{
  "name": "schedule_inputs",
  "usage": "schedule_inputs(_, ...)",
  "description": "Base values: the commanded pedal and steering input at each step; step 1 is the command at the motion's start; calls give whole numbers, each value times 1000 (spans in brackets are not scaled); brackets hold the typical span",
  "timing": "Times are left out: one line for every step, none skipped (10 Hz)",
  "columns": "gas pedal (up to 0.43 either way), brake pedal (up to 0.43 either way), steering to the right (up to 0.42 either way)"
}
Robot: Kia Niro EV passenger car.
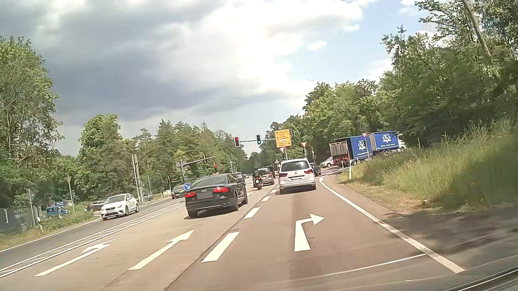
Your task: Follow the waypoints while adhering to traffic rules and regulations
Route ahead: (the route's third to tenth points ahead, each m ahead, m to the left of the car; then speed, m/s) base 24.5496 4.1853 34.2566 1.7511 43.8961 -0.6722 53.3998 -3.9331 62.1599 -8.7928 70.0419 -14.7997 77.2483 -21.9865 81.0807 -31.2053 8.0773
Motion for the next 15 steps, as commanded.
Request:
schedule_inputs(0,37,12)
schedule_inputs(20,37,10)
schedule_inputs(47,37,9)
schedule_inputs(67,37,8)
schedule_inputs(67,37,8)
schedule_inputs(67,37,8)
schedule_inputs(67,37,8)
schedule_inputs(67,37,8)
schedule_inputs(67,37,8)
schedule_inputs(67,37,7)
schedule_inputs(67,37,7)
schedule_inputs(67,37,8)
schedule_inputs(67,37,7)
schedule_inputs(67,37,8)
schedule_inputs(67,37,7)
